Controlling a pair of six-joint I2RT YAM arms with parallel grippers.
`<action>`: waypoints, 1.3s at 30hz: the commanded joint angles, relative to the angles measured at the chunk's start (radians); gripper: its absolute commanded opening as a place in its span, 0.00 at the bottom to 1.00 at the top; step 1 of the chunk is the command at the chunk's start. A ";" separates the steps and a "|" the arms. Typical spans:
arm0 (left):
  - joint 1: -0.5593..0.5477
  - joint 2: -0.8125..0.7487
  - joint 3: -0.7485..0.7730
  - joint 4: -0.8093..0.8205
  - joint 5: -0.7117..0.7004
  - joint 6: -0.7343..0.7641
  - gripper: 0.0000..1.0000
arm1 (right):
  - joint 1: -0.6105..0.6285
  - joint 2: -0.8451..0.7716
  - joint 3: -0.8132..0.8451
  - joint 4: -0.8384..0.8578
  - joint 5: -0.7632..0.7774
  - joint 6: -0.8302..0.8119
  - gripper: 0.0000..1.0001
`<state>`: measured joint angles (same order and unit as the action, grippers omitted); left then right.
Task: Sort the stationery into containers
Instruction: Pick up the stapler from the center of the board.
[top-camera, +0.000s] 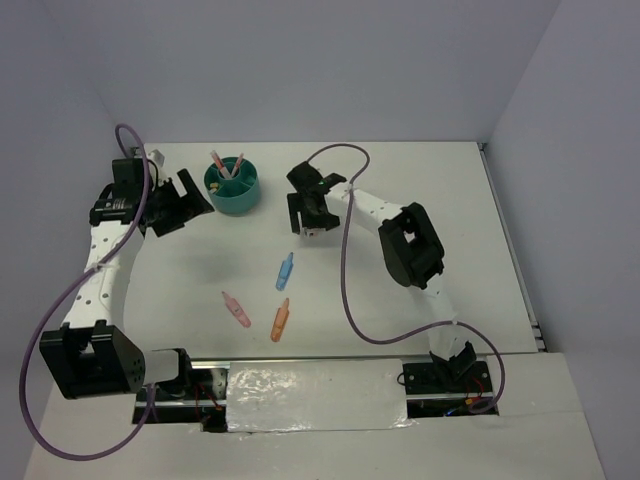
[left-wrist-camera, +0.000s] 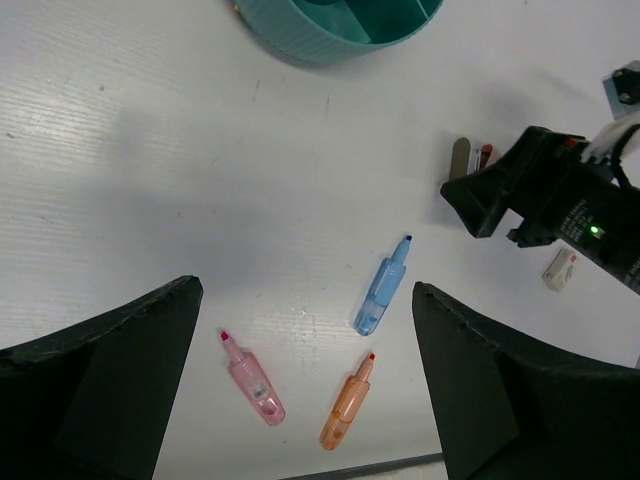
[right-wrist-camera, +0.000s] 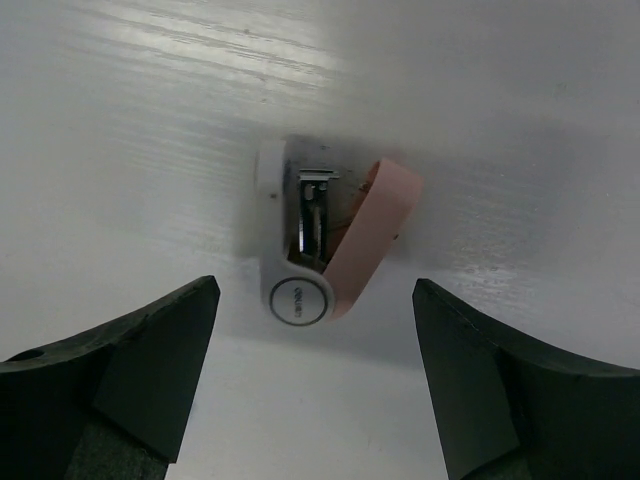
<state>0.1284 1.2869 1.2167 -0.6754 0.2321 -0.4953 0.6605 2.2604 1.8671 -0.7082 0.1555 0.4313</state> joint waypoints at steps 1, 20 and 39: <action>0.000 -0.049 0.003 -0.029 0.033 0.038 0.99 | -0.001 0.036 0.044 -0.066 0.090 0.052 0.85; -0.068 0.058 0.122 -0.040 0.294 0.018 0.99 | 0.002 -0.342 -0.451 0.457 -0.173 -0.299 0.14; -0.363 0.124 0.193 0.484 0.484 -0.350 0.91 | 0.079 -0.889 -0.550 0.494 -0.315 -0.319 0.10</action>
<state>-0.2157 1.4342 1.4044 -0.3386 0.7143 -0.7757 0.7246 1.3922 1.2724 -0.2047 -0.1684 0.1204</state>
